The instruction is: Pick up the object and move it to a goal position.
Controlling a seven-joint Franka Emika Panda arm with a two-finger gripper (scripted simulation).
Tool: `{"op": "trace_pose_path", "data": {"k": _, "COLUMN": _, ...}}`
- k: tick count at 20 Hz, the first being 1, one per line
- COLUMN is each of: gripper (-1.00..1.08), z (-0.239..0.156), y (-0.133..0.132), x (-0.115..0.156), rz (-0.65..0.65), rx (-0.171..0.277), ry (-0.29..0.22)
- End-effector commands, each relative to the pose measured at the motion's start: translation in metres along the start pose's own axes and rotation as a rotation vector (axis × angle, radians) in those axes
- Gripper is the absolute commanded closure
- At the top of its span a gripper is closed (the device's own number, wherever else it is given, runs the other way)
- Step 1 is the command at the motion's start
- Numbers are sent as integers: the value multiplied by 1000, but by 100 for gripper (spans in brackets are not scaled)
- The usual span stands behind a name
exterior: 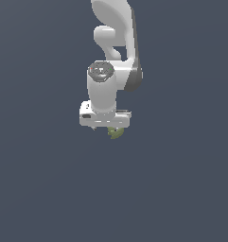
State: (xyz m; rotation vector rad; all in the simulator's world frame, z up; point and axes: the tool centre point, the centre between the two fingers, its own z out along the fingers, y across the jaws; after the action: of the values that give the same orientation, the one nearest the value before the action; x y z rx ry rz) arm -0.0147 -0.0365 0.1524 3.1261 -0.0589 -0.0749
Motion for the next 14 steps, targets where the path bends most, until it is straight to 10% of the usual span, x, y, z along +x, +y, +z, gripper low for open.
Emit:
{"op": "trace_pose_path", "data": {"k": 1, "gripper": -92, "z": 0, "y": 0, "x": 0, "rz": 0, "rx": 0, "ry": 0}}
{"op": "trace_pose_path", "data": {"k": 14, "gripper": -92, "z": -8, "y": 24, "x": 3, "rz": 44, "rx": 4, "ry": -5}}
